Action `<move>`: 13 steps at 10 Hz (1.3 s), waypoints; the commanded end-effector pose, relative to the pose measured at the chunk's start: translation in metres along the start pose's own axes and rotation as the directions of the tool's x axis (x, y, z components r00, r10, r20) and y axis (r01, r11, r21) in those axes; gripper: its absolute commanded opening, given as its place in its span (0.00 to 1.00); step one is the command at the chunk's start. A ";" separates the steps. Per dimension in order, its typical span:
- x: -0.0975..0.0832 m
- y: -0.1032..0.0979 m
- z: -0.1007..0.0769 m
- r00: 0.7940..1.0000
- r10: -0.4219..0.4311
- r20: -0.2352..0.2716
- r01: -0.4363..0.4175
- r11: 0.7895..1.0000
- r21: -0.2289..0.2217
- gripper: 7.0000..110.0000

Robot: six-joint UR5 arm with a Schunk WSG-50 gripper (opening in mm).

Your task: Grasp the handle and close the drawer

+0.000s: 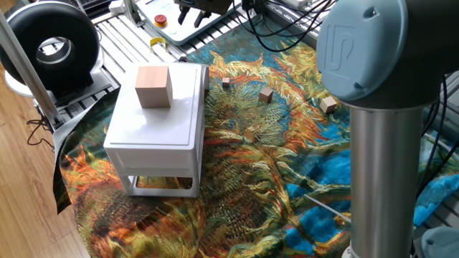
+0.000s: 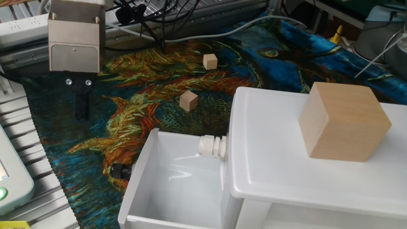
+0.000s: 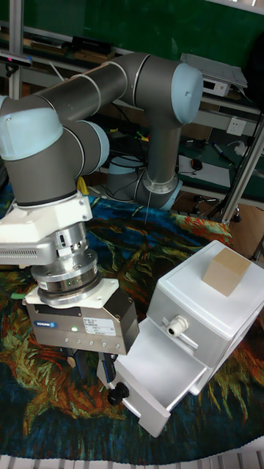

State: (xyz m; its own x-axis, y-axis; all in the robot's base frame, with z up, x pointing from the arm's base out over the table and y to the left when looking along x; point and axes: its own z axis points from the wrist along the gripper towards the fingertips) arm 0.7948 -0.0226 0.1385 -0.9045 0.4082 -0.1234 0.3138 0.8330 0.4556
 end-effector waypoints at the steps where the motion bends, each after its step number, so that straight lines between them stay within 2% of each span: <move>1: -0.009 0.000 0.025 1.000 -0.003 -0.008 0.003 1.000 -0.018 0.36; 3: -0.019 -0.015 0.054 0.999 -0.034 -0.008 0.034 0.999 -0.008 0.36; 4: -0.022 -0.015 0.066 0.999 -0.039 -0.008 0.039 0.999 0.002 0.36; 5: -0.022 -0.009 0.075 1.000 -0.027 -0.009 0.027 1.000 0.000 0.36; 7: -0.016 0.014 0.087 0.999 0.015 -0.033 -0.017 0.998 -0.055 0.36; 8: -0.009 0.024 0.090 0.998 0.041 -0.053 -0.045 0.995 -0.086 0.36; 9: -0.006 0.024 0.088 0.997 0.046 -0.059 -0.051 0.994 -0.098 0.36; 13: 0.004 -0.001 0.066 0.996 0.048 -0.074 -0.056 0.992 -0.114 0.36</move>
State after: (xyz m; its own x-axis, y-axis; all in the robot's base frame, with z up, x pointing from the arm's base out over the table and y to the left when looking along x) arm 0.8191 0.0117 0.0753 -0.9097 0.4123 -0.0501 0.3241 0.7800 0.5353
